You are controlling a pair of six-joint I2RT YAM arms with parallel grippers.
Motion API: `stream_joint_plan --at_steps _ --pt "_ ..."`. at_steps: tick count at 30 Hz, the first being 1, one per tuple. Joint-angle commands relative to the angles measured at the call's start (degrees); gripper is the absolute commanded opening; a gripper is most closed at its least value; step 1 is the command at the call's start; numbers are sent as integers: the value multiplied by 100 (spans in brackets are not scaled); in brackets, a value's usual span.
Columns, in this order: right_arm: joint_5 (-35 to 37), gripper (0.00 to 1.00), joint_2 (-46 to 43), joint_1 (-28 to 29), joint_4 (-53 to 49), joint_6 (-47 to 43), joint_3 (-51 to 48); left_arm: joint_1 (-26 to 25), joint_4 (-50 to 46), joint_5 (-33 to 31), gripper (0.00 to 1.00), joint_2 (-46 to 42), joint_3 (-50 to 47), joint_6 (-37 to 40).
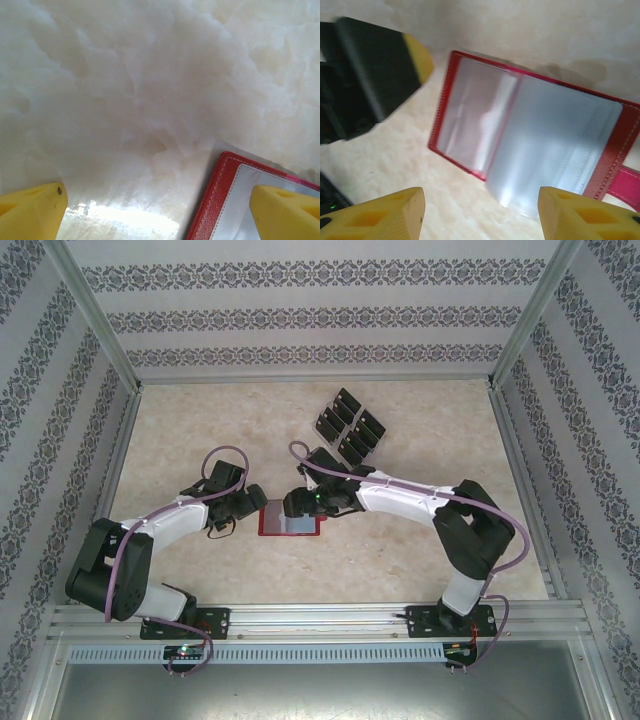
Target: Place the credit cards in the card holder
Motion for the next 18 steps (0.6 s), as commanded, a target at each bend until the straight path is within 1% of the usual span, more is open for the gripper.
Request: stream_joint_plan --at_steps 1,18 --pt "58 62 185 -24 120 123 -74 61 47 42 95 -4 -94 105" --pt "142 61 593 -76 262 224 -252 64 112 74 94 -23 -107 114"
